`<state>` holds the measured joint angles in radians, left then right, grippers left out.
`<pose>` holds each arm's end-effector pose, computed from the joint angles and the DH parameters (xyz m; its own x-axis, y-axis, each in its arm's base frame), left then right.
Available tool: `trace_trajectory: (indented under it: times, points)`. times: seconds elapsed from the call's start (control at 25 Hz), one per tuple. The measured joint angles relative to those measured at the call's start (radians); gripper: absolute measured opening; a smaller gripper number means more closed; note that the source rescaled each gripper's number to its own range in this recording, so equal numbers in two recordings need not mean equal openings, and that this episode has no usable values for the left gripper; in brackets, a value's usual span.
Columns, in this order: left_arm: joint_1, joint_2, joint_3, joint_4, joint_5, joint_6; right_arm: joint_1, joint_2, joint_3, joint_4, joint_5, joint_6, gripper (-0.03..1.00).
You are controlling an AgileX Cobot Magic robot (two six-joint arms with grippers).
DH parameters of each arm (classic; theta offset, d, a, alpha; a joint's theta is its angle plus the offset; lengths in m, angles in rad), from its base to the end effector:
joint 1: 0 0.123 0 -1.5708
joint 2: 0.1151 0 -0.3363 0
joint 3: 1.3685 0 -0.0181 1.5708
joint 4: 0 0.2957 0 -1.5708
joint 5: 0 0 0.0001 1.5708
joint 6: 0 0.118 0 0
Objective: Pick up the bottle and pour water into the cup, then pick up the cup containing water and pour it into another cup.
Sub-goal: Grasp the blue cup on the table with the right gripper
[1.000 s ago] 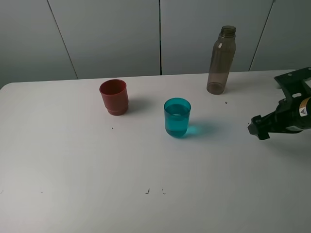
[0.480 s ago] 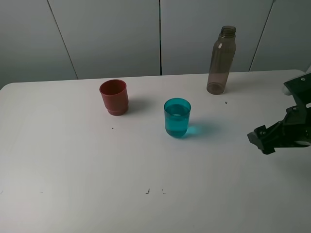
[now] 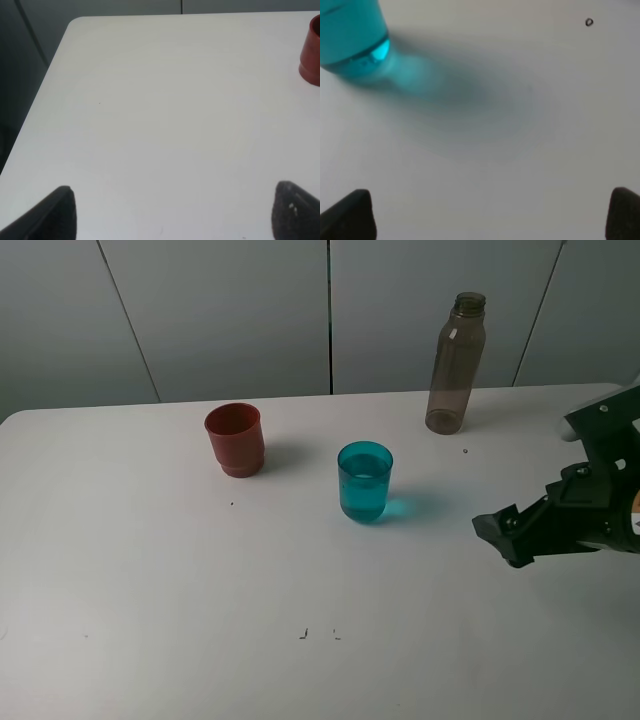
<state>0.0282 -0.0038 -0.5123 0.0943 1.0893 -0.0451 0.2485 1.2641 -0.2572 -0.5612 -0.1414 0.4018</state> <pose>0.0028 0.0099 0.2882 -0.4652 -0.0144 -0.8851 -0.1025 0.9940 0.0377 0.2028 0.0605 0.1445 -0.6412 -0.3214 -0.6968 -0.3996 0.9151 -0.0544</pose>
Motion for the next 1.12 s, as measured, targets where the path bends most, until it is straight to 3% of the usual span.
trace_trajectory:
  times: [0.16, 0.4, 0.72, 1.12]
  points:
    - [0.000, 0.000, 0.000, 0.000, 0.000, 0.000, 0.000, 0.000, 0.001, -0.077, -0.069, -0.002, 1.00]
    - [0.000, 0.000, 0.000, 0.000, 0.000, 0.000, 0.000, 0.063, 0.001, -0.111, -0.240, -0.023, 1.00]
    - [0.000, 0.000, 0.000, 0.000, 0.000, 0.000, 0.000, 0.317, -0.003, -0.112, -0.577, -0.209, 1.00]
    - [0.000, 0.000, 0.000, 0.000, 0.000, 0.000, 0.000, 0.531, -0.120, -0.127, -0.604, -0.259, 1.00]
